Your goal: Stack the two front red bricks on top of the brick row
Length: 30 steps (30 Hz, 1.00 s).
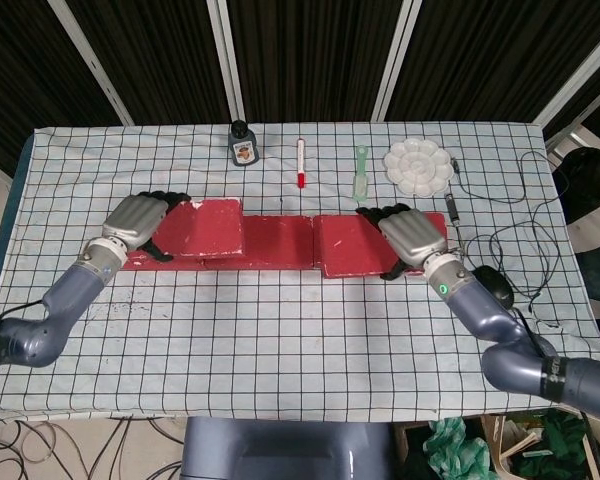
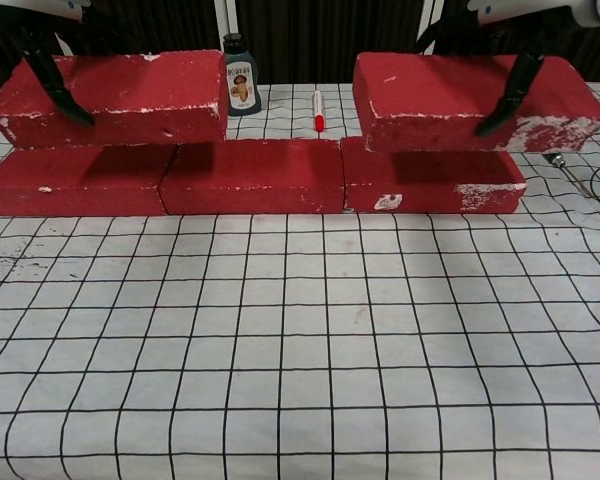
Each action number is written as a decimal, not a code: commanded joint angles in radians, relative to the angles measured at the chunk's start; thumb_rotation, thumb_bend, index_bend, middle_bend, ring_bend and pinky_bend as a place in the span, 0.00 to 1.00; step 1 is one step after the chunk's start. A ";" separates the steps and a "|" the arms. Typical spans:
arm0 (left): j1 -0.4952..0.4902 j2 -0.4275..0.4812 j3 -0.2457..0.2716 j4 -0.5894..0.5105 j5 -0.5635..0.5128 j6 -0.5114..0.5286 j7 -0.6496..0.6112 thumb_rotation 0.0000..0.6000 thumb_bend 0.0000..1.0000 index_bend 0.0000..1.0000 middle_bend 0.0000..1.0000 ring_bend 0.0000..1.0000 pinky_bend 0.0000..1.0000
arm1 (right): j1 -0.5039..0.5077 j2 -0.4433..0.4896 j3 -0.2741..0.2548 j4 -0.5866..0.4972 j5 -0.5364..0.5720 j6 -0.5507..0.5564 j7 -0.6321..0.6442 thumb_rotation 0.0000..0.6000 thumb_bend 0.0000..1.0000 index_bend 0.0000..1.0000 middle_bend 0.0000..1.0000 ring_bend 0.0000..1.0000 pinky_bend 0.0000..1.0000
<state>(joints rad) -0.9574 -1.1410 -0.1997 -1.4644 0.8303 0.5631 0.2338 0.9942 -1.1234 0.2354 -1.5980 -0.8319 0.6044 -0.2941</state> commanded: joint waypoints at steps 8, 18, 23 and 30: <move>-0.061 -0.130 -0.017 0.250 0.089 -0.177 -0.145 1.00 0.26 0.17 0.20 0.12 0.22 | 0.209 -0.196 -0.015 0.266 0.168 -0.121 -0.024 1.00 0.12 0.09 0.21 0.18 0.15; -0.070 -0.215 -0.030 0.355 0.210 -0.230 -0.248 1.00 0.25 0.17 0.20 0.12 0.22 | 0.282 -0.332 -0.077 0.470 0.260 -0.190 -0.001 1.00 0.13 0.09 0.21 0.18 0.15; -0.068 -0.230 -0.035 0.377 0.254 -0.235 -0.289 1.00 0.25 0.17 0.20 0.12 0.22 | 0.295 -0.368 -0.095 0.525 0.252 -0.195 0.008 1.00 0.12 0.09 0.21 0.18 0.15; -0.064 -0.233 -0.025 0.386 0.308 -0.241 -0.330 1.00 0.23 0.17 0.20 0.11 0.21 | 0.308 -0.397 -0.110 0.555 0.245 -0.208 0.026 1.00 0.12 0.08 0.21 0.18 0.15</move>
<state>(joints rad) -1.0226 -1.3744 -0.2283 -1.0787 1.1318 0.3236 -0.0909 1.2997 -1.5179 0.1267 -1.0454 -0.5863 0.3989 -0.2698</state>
